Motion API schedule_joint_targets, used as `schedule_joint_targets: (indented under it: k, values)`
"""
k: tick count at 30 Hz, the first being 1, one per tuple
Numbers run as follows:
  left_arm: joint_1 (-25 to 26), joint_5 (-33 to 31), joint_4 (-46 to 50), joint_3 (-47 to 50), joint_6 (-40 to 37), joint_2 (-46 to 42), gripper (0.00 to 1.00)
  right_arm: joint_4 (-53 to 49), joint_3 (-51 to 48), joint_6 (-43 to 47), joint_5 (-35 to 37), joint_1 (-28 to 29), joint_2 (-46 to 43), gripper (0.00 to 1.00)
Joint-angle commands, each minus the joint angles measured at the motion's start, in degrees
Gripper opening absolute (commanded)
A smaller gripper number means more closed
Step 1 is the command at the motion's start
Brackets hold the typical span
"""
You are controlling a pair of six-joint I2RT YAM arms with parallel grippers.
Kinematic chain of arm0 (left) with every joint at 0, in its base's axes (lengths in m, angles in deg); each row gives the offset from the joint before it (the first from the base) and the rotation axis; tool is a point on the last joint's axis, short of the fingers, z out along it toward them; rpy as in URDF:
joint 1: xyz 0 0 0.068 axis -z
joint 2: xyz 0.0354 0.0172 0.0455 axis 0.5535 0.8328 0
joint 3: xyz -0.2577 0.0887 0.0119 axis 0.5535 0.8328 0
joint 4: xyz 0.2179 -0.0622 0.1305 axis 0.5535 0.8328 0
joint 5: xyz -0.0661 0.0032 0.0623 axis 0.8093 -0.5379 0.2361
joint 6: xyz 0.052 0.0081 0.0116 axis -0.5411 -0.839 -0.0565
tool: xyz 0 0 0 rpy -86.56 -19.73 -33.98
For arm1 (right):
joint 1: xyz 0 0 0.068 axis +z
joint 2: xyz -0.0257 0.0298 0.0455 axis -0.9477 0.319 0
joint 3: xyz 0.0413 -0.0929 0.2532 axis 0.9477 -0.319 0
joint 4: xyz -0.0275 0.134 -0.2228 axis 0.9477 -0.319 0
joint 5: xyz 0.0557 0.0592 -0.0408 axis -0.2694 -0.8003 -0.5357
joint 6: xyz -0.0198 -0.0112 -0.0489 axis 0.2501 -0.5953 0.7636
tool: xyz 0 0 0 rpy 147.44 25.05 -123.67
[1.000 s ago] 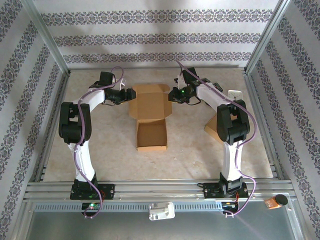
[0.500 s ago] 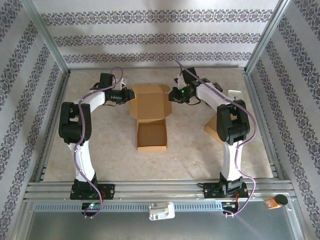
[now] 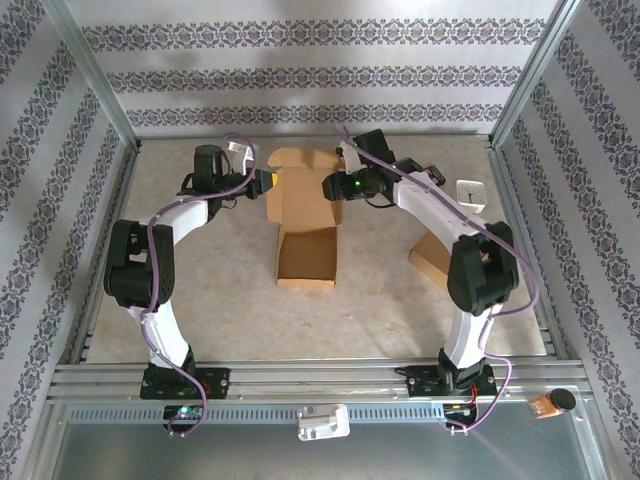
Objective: Fold the paper box
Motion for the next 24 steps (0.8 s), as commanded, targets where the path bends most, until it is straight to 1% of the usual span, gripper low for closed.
schedule_joint_targets:
  k: [1,2,3,6,8,9,10,12,13,15,17,20,22,23,24]
  values:
    - [0.62,2.77,-12.97,2.29,-3.99,-0.23,0.00,4.00,-2.05,11.51,10.53,-0.65,-7.91,0.69]
    - [0.59,3.23,-14.66,2.75,-4.11,-0.31,0.00,4.73,-2.34,14.07,11.37,-0.87,-9.06,0.74]
    - [0.58,3.68,-16.00,3.22,-4.38,-0.51,0.00,4.88,-2.30,18.20,10.76,-1.23,-9.93,0.77]
    - [0.67,4.94,-17.14,3.73,-6.28,-1.23,0.00,4.15,-0.28,30.12,9.15,-1.39,-10.32,0.81]
    - [0.68,5.41,-16.49,4.03,-8.52,-1.94,0.00,1.88,1.30,41.55,4.13,-0.84,-9.61,0.82]
    - [0.76,5.44,-16.03,4.31,-9.87,-2.38,0.00,0.20,1.96,50.13,1.98,-0.25,-9.27,0.82]
    - [0.81,5.31,-15.35,4.59,-11.27,-2.89,0.00,-0.31,2.00,57.10,1.82,0.57,-8.92,0.84]
    - [0.93,4.78,-13.23,4.95,-14.08,-3.90,0.00,-2.80,3.83,67.09,1.49,1.42,-7.35,0.85]
    - [1.02,4.44,-11.82,5.16,-15.85,-4.52,0.00,-6.36,7.18,69.21,1.59,1.43,-5.68,0.85]
    - [1.38,4.04,-9.63,5.54,-18.85,-5.57,0.00,-14.27,15.76,69.69,0.92,1.18,-0.89,0.85]
    - [1.77,3.72,-8.66,6.04,-20.96,-6.42,0.00,-20.06,22.94,69.22,0.50,1.28,3.47,0.84]
    - [2.25,3.65,-7.77,6.50,-22.77,-7.42,0.00,-22.90,28.77,68.08,1.40,2.17,7.99,0.81]
    - [2.39,3.42,-7.95,6.80,-23.17,-7.71,0.00,-24.44,31.49,67.21,-0.08,2.48,10.36,0.77]
    - [2.43,3.37,-8.21,6.89,-23.07,-7.71,0.00,-24.95,32.56,66.42,-0.97,2.48,11.34,0.74]
    - [2.41,3.30,-8.40,6.87,-23.07,-7.72,0.00,-25.78,33.71,65.55,-1.77,2.41,12.33,0.69]
